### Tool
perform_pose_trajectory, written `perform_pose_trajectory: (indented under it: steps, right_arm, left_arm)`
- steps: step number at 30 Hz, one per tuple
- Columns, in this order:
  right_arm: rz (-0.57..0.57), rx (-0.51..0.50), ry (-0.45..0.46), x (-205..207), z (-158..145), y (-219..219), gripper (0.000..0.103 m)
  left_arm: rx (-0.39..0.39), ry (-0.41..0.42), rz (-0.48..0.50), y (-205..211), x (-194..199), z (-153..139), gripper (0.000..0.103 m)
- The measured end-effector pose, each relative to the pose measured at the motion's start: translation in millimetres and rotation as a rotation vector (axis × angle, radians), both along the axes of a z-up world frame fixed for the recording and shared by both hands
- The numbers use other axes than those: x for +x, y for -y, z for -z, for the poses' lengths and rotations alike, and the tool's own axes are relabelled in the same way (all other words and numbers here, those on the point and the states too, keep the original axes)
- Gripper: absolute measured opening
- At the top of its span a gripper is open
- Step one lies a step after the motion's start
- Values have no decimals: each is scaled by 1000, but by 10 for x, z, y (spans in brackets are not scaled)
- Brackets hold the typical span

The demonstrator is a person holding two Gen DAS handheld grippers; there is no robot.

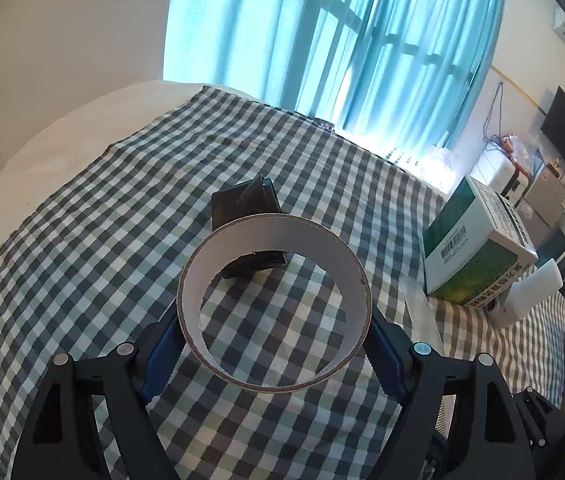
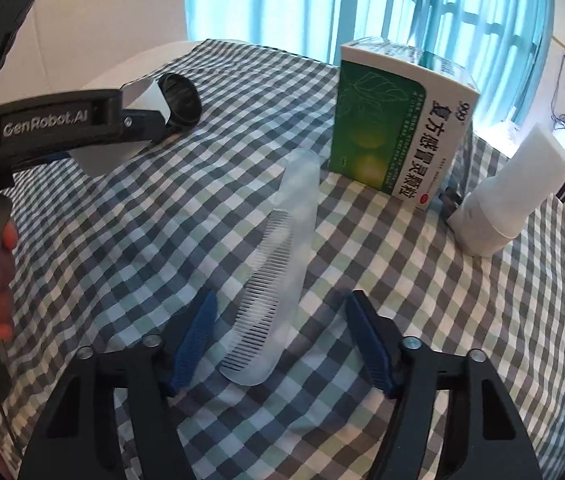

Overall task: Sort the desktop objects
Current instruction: 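Grasp the white tape roll with the left tool while the right tool grasps the clear comb, then carry the tape roll and comb into the cardboard box and open both tools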

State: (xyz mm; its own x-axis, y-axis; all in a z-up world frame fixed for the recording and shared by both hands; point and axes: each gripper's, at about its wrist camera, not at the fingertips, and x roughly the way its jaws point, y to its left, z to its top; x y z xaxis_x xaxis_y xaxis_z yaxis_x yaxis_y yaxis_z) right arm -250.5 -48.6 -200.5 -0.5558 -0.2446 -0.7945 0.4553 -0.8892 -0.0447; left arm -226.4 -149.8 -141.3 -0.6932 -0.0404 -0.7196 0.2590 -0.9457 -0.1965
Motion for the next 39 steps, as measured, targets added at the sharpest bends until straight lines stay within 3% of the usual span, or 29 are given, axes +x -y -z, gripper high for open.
perform_pose_trajectory:
  steps: [6,8,16,25,33,39]
  right_arm:
    - [3,61,-23,-13,-33,12,43]
    - [9,78,-37,12,-44,23,27]
    - [22,56,-50,3,-152,-51,26]
    - [24,61,-123,14,-411,-19,26]
    - [41,66,-177,145,-609,-71,26]
    - [75,64,-240,403,-929,-245,26]
  left_arm:
    - [-24,19,3,-68,-2,31,83]
    - [-32,19,8,-88,-6,31,83]
    - [-133,6,21,-214,-21,-83,83]
    - [-288,-73,73,-452,41,-417,83]
    - [-294,-111,94,-575,149,-655,83]
    - [-317,-154,132,-786,384,-946,83]
